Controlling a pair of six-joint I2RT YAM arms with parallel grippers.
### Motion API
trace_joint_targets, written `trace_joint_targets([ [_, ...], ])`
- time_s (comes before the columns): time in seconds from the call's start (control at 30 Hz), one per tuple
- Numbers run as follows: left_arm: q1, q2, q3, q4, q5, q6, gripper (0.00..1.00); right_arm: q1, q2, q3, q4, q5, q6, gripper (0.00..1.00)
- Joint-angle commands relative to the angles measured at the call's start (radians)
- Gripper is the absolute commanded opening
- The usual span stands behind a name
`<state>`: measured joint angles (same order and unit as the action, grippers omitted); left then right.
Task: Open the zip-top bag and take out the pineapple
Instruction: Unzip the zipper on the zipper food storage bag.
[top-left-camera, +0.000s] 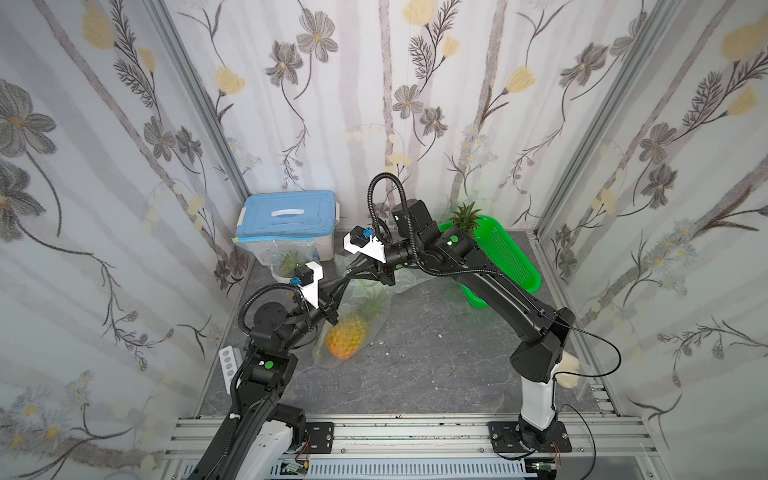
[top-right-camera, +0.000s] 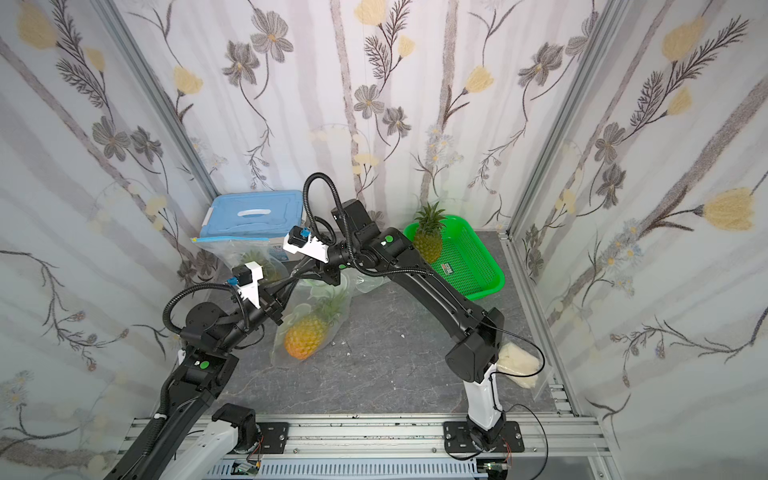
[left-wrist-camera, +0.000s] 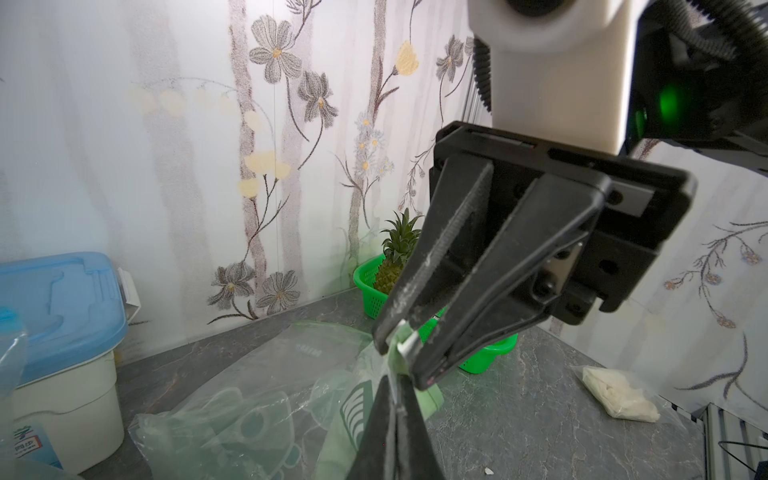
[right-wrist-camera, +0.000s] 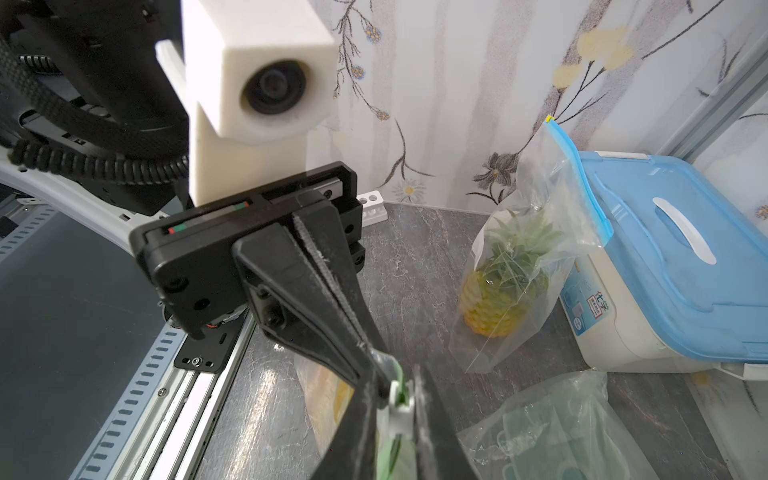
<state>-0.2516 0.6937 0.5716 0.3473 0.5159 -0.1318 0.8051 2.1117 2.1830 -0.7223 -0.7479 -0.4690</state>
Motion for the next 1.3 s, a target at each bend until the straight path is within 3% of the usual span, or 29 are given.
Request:
trace_joint_targets([
  [0.0, -0.001, -0.005, 0.002, 0.103, -0.005, 0.005, 0.0, 0.002, 0.007, 0.004, 0.002, 0.011, -0.003, 0.2],
  [0.27, 0.0, -0.005, 0.006, 0.099, -0.002, 0.006, 0.0, -0.002, 0.006, 0.004, 0.002, 0.026, 0.0, 0.24],
  [0.8, 0.0, -0.012, 0.004, 0.105, -0.011, 0.004, 0.0, -0.011, 0.005, 0.003, 0.01, 0.028, 0.004, 0.01],
  [1.27, 0.0, -0.043, -0.002, 0.104, -0.043, -0.008, 0.0, -0.014, 0.015, -0.012, -0.028, 0.068, -0.021, 0.0],
])
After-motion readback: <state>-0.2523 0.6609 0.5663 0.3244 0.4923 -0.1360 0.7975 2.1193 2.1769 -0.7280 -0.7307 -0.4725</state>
